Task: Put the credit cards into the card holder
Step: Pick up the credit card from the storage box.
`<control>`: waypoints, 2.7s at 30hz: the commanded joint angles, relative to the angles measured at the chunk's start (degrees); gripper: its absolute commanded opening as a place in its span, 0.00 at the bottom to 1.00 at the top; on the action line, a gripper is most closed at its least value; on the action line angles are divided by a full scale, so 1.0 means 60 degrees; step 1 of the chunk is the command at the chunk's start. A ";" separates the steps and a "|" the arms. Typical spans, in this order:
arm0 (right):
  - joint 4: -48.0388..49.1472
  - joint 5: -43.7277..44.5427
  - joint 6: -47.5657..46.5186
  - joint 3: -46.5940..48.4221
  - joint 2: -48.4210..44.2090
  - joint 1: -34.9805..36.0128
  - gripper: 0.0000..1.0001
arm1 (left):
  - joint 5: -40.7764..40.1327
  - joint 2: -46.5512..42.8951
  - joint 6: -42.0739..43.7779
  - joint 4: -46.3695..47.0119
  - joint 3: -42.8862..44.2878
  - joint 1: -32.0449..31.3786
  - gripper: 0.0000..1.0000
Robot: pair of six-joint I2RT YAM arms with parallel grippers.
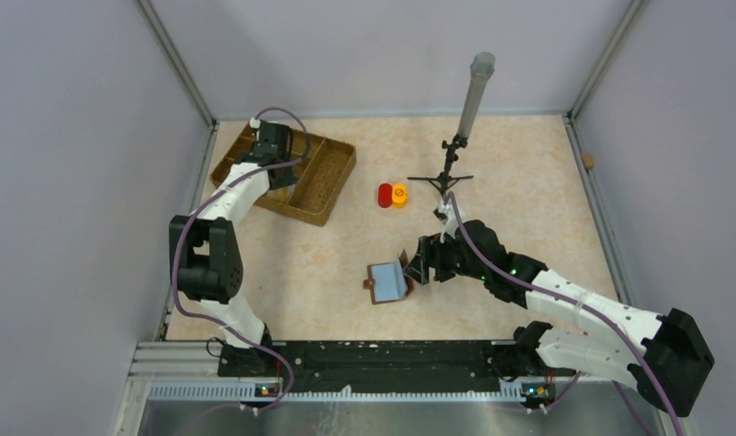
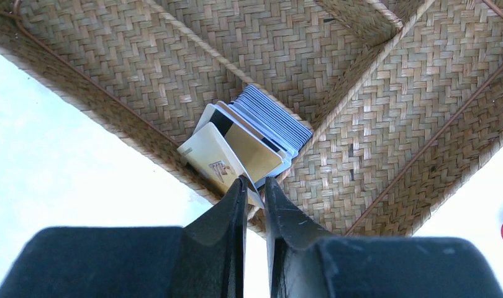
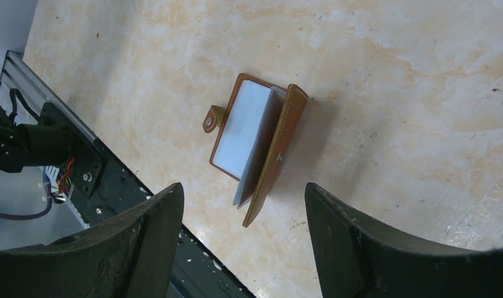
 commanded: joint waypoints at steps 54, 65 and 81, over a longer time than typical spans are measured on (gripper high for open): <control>-0.0542 -0.3309 -0.1855 0.1385 -0.1201 -0.1879 0.80 | 0.8971 -0.5741 0.1343 -0.0417 -0.2401 -0.0877 0.00; 0.0316 -0.6488 -0.1694 0.2096 -0.0261 -0.1880 0.82 | 1.4033 -0.4840 0.1898 0.0245 -0.3160 -0.3350 0.00; 0.0665 -0.4138 -0.0192 0.1965 0.1326 -0.0452 0.00 | 1.0477 -0.4795 0.0352 0.1354 -0.3789 -0.3472 0.51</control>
